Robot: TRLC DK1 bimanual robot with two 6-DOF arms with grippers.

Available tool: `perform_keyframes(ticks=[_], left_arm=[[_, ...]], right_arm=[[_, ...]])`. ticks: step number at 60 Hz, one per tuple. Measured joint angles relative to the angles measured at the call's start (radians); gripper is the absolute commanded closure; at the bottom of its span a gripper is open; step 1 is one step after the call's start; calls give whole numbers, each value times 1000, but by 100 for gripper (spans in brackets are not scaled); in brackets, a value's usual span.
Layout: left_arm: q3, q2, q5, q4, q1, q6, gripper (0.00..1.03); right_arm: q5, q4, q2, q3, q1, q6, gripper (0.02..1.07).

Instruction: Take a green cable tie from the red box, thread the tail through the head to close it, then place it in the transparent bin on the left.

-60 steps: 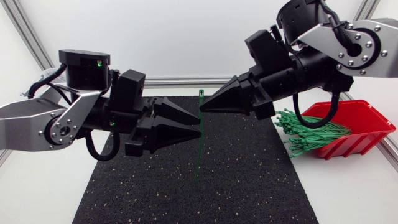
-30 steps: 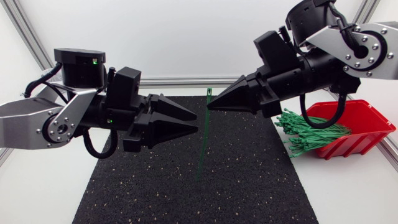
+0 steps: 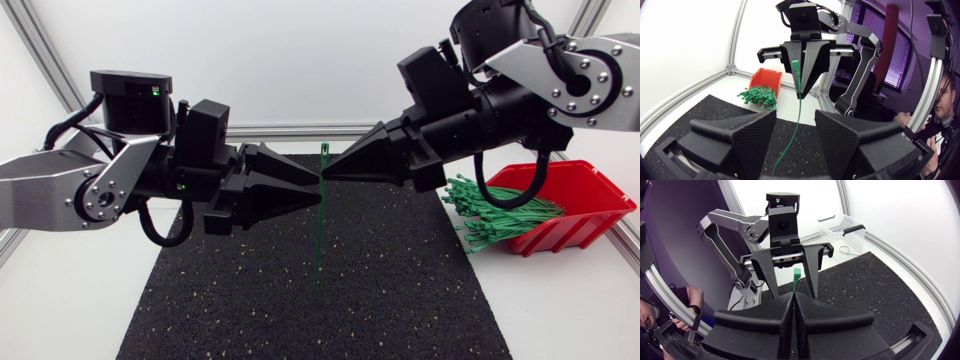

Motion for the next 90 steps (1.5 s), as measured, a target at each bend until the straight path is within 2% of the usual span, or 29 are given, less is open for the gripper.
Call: perform_keyframes(ticks=[16, 20, 33, 37, 43, 90], left_arm=[[1, 14, -1, 6, -16, 0, 49], [2, 21, -1, 8, -18, 0, 54], [14, 31, -1, 10, -18, 0, 54], [14, 32, -1, 10, -18, 0, 61], [14, 32, -1, 10, -18, 0, 66], [14, 31, -1, 35, -11, -31, 83]], right_arm=[[0, 26, 3, 0, 0, 23, 101], [0, 26, 7, 0, 0, 23, 101], [0, 32, 14, 0, 0, 23, 101], [0, 36, 14, 0, -1, 23, 101], [0, 41, 15, 0, -1, 23, 101], [-11, 48, 15, 0, -21, 31, 101]])
